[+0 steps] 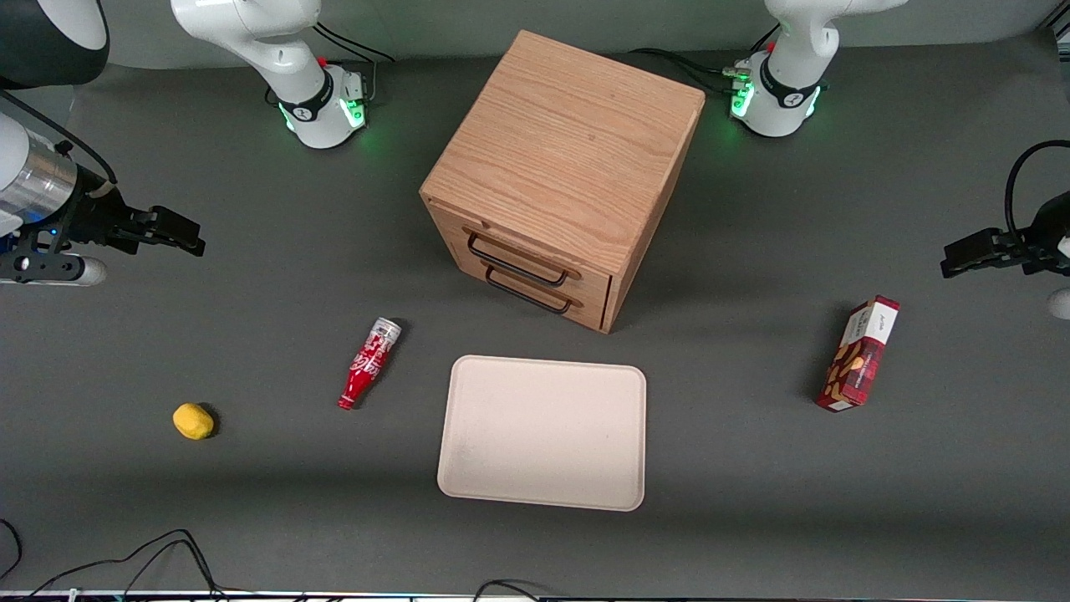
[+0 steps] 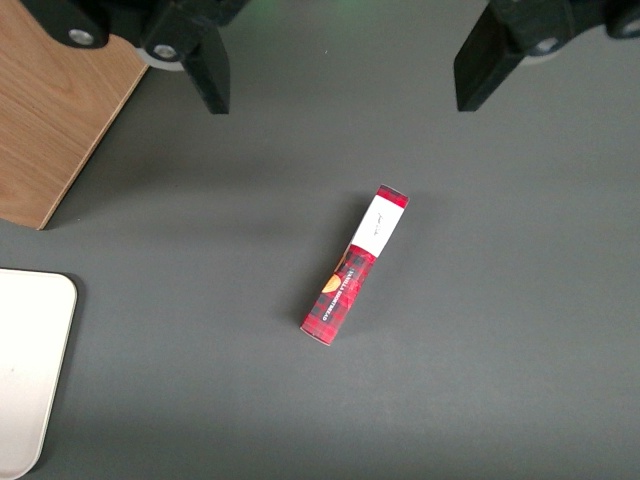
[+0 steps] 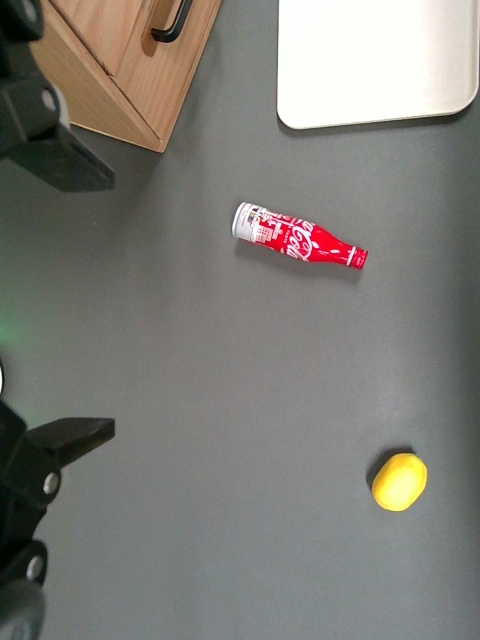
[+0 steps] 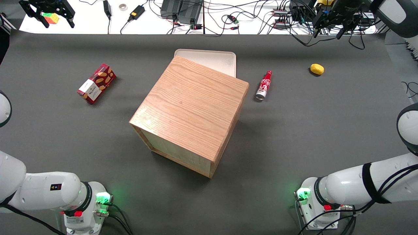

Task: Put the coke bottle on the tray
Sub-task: 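Move the right gripper over the red Coca-Cola bottle lying on the table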

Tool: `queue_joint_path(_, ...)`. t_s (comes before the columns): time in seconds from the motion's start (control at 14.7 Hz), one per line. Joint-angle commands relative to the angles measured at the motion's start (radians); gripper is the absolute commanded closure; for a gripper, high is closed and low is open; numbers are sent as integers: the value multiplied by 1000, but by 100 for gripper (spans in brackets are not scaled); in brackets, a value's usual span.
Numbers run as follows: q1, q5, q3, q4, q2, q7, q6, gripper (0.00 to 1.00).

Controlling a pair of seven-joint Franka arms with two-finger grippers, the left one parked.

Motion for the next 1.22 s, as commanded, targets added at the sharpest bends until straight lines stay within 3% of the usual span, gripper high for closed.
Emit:
queue_joint_path(0.0, -17, 19, 13, 18, -2, -7, -29, 0)
queue_joint_path(0.68, -3, 18, 48, 58, 61, 107, -47, 0)
queue_joint_path(1.16, -3, 19, 125, 52, 203, 213, 74, 0)
